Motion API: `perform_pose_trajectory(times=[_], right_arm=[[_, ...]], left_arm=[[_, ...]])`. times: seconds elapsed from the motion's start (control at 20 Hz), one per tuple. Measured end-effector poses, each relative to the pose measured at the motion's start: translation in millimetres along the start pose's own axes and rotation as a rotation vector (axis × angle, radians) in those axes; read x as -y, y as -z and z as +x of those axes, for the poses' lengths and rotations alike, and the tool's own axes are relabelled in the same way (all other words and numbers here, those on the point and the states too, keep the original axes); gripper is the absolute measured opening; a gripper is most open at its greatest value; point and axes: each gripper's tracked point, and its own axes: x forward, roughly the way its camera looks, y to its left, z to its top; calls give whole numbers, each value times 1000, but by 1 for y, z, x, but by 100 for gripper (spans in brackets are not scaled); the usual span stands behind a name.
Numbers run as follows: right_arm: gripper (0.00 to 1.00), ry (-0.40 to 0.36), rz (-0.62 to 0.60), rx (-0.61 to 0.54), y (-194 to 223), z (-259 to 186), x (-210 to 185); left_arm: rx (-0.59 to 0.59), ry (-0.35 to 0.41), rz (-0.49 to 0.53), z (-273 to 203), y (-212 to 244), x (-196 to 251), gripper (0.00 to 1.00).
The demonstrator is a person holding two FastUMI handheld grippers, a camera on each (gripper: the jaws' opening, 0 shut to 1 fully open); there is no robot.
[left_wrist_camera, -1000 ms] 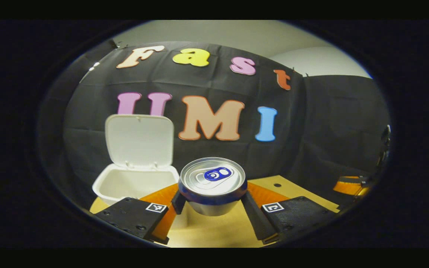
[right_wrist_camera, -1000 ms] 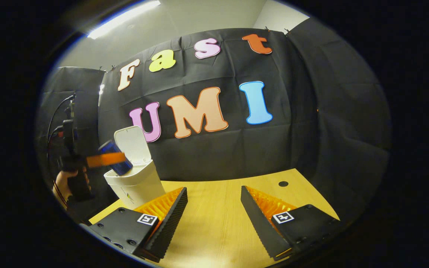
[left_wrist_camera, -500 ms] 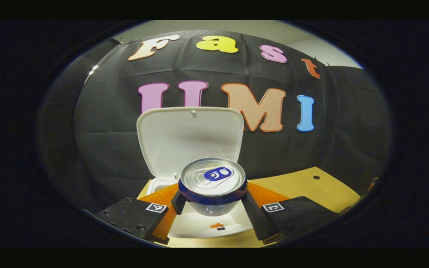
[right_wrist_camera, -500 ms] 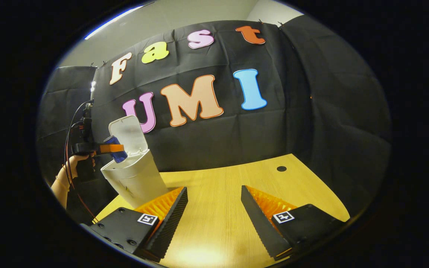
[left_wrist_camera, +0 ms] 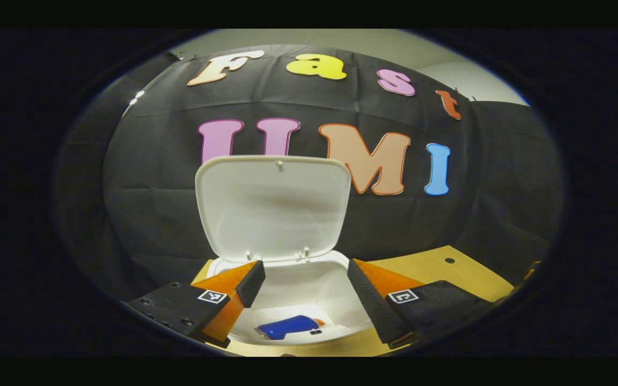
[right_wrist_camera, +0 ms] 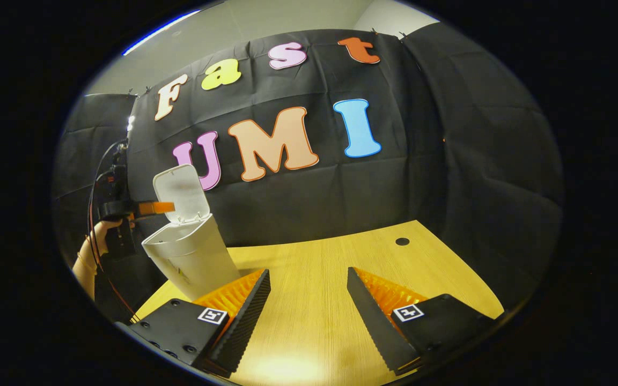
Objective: Press the lid of the desktop garbage bin to open it, pick up the crumpled paper on the desktop and throw it into the bin, then pick up the pop can on the desktop and drop it into the bin, and finally close the garbage bin lid.
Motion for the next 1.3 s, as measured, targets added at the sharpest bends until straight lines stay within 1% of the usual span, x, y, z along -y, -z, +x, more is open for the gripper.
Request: perform_pose_trajectory(times=[0.05,0.15,0.3,0.35,0.4,0.45,0.55,0.6,0.7,0.75,0.8,0.9,1.0,1.05,1.1,1.15,1.2,1.25,1.3], right_arm=[[96,-6,-3,0,1,1,-1],[96,-27,-5,-5,2,3,-7],[96,-59,1,-13,5,3,-15],[96,-64,1,-14,6,2,-16],[96,-64,2,-16,7,2,-15],[96,-62,5,-19,9,1,-14],[96,-51,15,-26,14,-2,-10],[96,-46,23,-26,15,-5,-8],[96,-32,38,-23,16,-9,-2],[96,-24,45,-24,17,-10,2],[96,-15,51,-27,18,-12,5],[96,-4,62,-31,20,-14,11],[96,-3,71,-32,19,-17,13],[96,-4,70,-32,19,-18,14],[96,-2,65,-33,19,-19,16],[96,-2,58,-34,20,-19,17],[96,-3,53,-35,19,-19,18],[96,-4,50,-35,18,-19,18],[96,-8,50,-35,19,-18,20]], left_arm=[[38,2,13,-4,-20,-2,93],[119,28,-6,-9,-68,3,92],[186,4,-9,-1,-125,-18,94],[196,12,-16,4,-141,-21,99],[200,16,-38,10,-154,-26,98],[202,23,-62,17,-166,-31,94],[192,27,-91,38,-183,-41,93],[165,17,-76,52,-182,-48,93],[59,-33,-22,75,-161,-66,92],[21,-35,-20,80,-150,-68,93],[-3,-25,-40,83,-142,-64,93],[-28,28,-108,85,-132,-51,94],[-74,43,-139,84,-115,-49,94],[-96,26,-117,80,-107,-53,94],[-80,32,-87,77,-108,-54,94],[-64,36,-76,74,-110,-50,87],[-76,42,-65,66,-105,-46,93],[-69,54,-54,56,-101,-41,87],[-84,89,-65,49,-92,-27,90]])
